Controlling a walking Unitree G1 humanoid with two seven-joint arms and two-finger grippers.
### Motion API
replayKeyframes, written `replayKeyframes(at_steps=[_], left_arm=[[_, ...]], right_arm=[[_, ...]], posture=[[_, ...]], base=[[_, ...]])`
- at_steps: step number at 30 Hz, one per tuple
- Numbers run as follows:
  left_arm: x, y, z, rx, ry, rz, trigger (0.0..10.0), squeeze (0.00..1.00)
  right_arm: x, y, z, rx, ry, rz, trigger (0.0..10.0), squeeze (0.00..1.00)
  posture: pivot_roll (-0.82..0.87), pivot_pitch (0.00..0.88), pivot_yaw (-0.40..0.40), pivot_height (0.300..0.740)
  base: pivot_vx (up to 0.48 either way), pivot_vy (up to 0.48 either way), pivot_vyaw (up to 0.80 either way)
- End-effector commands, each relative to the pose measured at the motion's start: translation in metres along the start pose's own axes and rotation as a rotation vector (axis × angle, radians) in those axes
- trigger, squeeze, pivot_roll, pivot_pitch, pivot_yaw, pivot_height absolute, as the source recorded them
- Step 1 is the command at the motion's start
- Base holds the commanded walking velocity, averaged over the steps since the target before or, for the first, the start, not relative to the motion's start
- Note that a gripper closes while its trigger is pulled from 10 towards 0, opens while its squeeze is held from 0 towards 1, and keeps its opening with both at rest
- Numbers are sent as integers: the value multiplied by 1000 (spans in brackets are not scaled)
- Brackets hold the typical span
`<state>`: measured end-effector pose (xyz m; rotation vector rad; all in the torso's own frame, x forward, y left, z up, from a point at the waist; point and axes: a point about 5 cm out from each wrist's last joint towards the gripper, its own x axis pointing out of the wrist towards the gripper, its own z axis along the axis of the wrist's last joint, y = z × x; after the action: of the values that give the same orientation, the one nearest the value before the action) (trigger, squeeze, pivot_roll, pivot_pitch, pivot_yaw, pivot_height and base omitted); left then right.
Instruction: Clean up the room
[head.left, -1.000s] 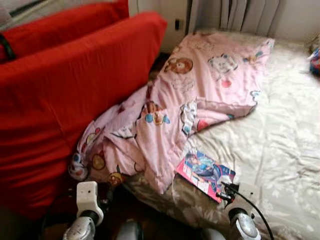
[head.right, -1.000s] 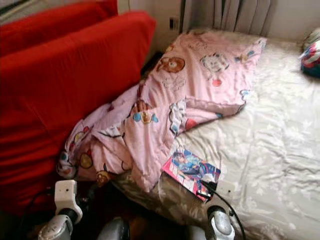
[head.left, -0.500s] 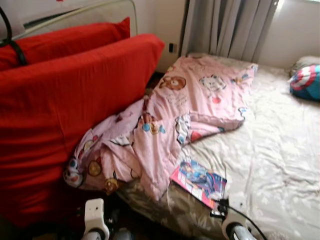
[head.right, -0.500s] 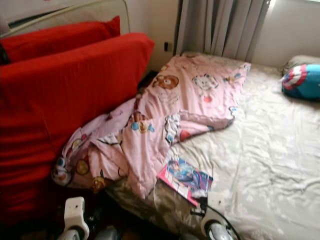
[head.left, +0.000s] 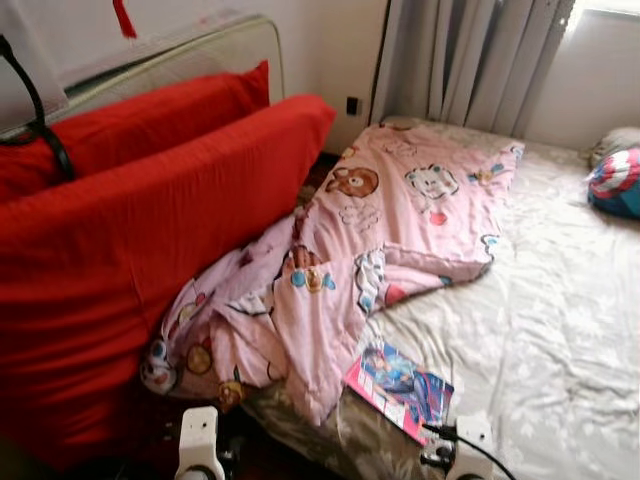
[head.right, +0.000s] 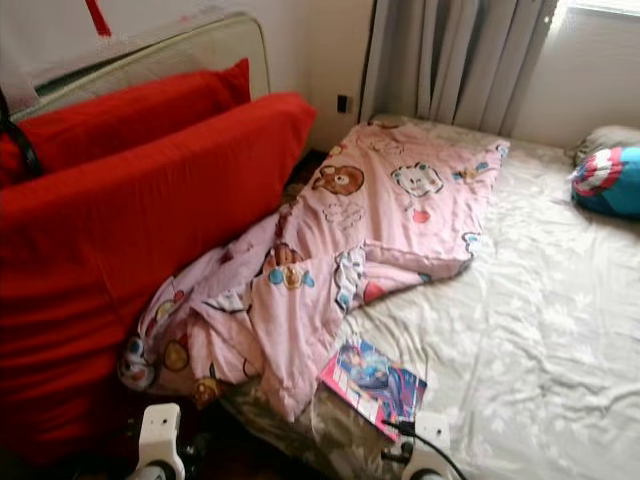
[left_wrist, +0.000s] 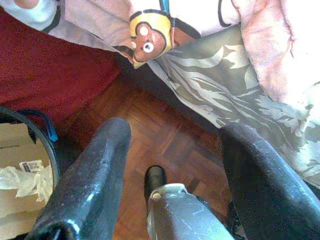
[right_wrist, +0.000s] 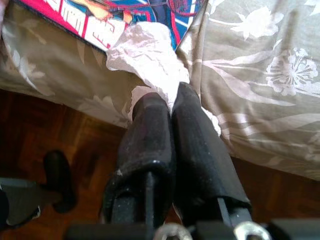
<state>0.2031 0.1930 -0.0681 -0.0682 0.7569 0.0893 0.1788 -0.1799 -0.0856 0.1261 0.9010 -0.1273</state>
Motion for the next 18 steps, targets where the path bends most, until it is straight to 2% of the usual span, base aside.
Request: replayKeyframes(at_steps=[1, 7, 10, 13, 18], left_arm=[[-1, 0, -5, 24, 27, 1, 10000, 0], [0, 0, -5, 7, 30, 19, 10000, 0], [-1, 1, -8, -24, 39, 48, 10000, 0], [-1, 0, -8, -26, 41, 43, 10000, 0], [-1, -1, -9, -23, 44, 42, 10000, 0]], right_arm=[[-4, -11, -14, -2, 50, -17, 10000, 0], [-7, -24, -21, -22, 70, -18, 10000, 0], [-10, -27, -26, -58, 77, -2, 10000, 0], [-8, -20, -24, -65, 77, 7, 10000, 0], [-8, -20, -22, -69, 73, 16, 10000, 0]], posture=[[17, 0, -44, 740], [24, 0, -51, 740], [38, 0, -64, 740], [35, 0, -64, 740], [29, 0, -66, 740]], base=[[0, 0, 0], [0, 0, 0], [0, 0, 742], [0, 0, 800], [0, 0, 800]])
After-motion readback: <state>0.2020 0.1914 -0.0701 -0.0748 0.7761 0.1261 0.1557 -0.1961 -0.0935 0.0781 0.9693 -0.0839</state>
